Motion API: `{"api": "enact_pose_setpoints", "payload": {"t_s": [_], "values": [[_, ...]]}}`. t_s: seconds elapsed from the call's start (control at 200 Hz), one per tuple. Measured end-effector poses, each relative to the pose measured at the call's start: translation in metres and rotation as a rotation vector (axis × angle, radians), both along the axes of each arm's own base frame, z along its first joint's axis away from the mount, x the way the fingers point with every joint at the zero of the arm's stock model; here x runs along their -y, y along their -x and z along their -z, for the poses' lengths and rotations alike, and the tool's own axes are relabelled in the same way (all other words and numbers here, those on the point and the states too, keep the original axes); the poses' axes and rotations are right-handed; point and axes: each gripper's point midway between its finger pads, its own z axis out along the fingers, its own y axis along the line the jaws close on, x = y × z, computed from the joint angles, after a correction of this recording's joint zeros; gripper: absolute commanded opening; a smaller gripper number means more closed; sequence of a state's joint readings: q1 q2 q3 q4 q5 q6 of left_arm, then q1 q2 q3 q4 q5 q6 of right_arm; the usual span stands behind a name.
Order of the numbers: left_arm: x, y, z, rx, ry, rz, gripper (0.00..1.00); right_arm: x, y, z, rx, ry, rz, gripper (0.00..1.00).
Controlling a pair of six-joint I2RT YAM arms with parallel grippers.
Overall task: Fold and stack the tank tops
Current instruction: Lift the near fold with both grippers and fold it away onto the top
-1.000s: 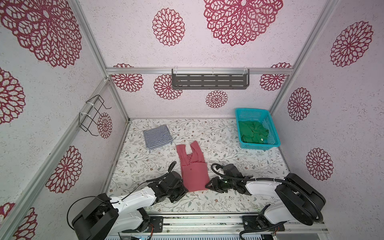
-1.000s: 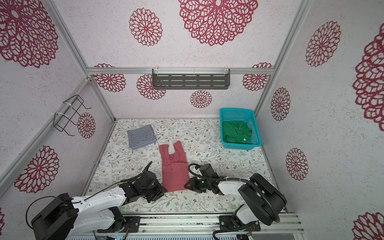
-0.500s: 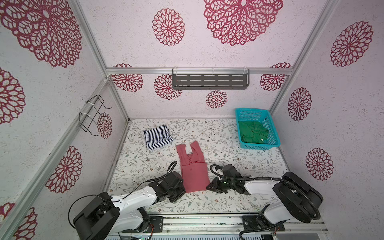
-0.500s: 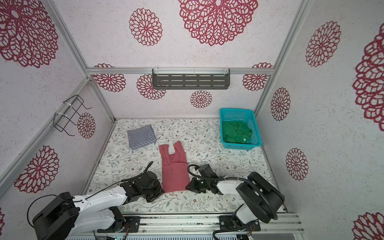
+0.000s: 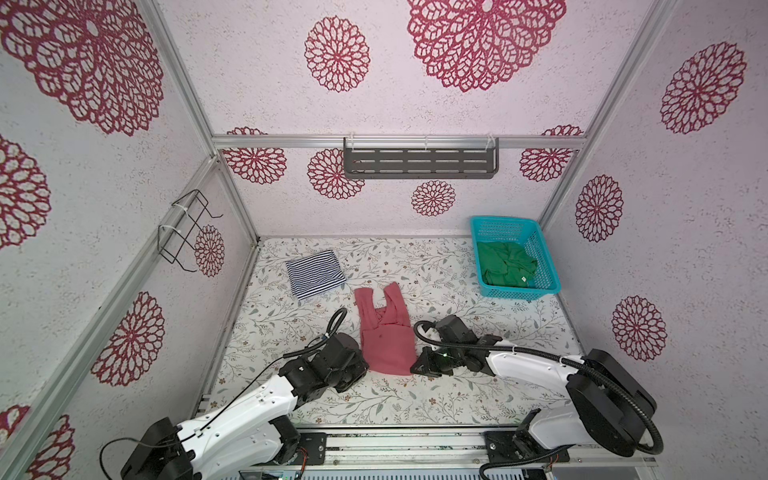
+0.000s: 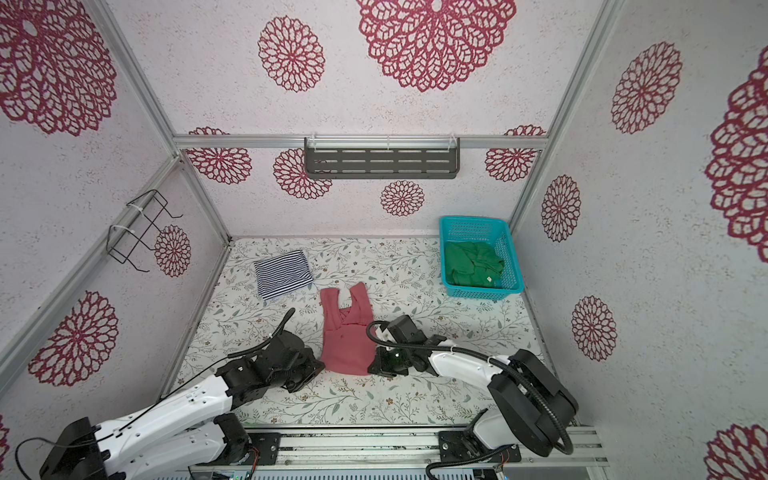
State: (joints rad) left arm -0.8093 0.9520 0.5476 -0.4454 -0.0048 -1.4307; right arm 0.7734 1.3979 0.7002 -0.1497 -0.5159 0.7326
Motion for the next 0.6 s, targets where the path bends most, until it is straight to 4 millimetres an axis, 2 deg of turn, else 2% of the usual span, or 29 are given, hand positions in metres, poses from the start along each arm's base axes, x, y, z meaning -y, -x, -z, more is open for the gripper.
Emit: {"api": "enact_pose_setpoints", "payload": {"t_s": [0.22, 0.35, 0.445, 0.6], "values": [[-0.008, -0.014, -0.032, 0.079, -0.057, -0.001, 0.00, -0.012, -0.016, -0.049, 0.103, 0.013, -0.091, 0.00], [-0.021, -0.032, -0.046, 0.124, -0.091, -0.022, 0.00, -0.023, -0.034, -0.072, 0.158, 0.018, -0.138, 0.00], [-0.031, -0.048, -0.056, 0.157, -0.116, -0.040, 0.00, -0.028, -0.051, -0.080, 0.178, 0.025, -0.155, 0.00], [-0.044, -0.076, -0.065, 0.197, -0.151, -0.061, 0.00, -0.036, -0.079, -0.078, 0.169, 0.024, -0.166, 0.00]]}}
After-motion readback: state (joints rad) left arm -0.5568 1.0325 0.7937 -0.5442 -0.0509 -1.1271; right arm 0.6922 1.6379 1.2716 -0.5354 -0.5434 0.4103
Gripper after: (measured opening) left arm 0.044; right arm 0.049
